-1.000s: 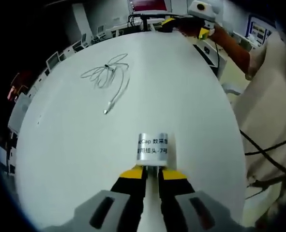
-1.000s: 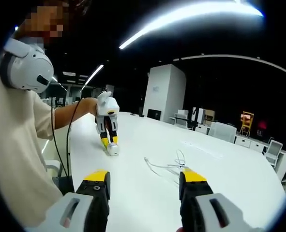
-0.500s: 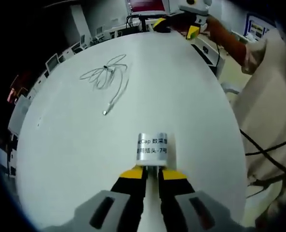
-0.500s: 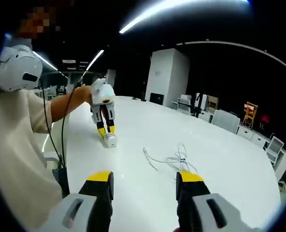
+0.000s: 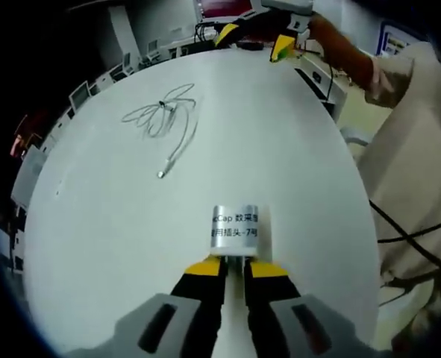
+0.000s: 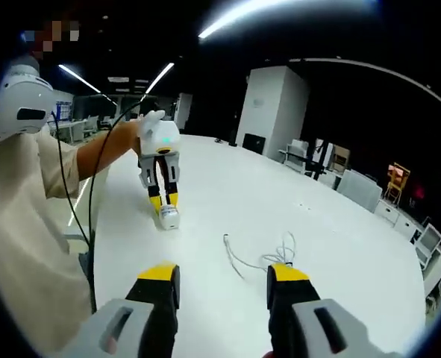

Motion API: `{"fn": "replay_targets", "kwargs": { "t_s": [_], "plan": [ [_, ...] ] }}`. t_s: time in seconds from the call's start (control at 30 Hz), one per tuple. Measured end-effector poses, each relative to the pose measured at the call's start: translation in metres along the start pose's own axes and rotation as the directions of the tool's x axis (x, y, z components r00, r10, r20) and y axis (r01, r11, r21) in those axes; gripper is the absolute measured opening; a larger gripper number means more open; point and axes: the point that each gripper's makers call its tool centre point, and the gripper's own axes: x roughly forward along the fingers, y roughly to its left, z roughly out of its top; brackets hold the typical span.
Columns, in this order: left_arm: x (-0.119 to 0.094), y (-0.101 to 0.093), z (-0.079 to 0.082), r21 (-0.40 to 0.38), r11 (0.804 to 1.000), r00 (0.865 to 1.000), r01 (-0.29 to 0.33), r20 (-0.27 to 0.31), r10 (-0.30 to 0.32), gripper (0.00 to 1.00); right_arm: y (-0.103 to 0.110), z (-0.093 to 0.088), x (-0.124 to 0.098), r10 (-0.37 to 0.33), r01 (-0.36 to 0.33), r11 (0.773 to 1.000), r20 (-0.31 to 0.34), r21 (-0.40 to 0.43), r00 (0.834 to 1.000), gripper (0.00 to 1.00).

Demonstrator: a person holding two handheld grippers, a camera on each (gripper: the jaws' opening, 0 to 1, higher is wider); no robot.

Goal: Plug the desk Type‑C cable into the charger adapter.

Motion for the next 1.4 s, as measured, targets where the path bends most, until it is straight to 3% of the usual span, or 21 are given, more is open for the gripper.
{"fn": "replay_targets", "kwargs": {
  "t_s": [0.67, 1.4],
  "plan": [
    [0.001, 0.0, 0.001, -0.016, 1.0, 1.0, -0.002, -0.008, 0.002, 0.11, -0.008, 0.014, 0.045, 0.05, -0.052, 0.998, -0.074, -0.028, 0.996, 0.39],
    [0.001, -0.001, 0.001, -0.013, 1.0, 1.0, -0.001, -0.022, 0.001, 0.11, -0.009, 0.006, 0.102, 0.106, -0.115, 0.993, -0.198, -0.035, 0.975, 0.37]
  ]
}}
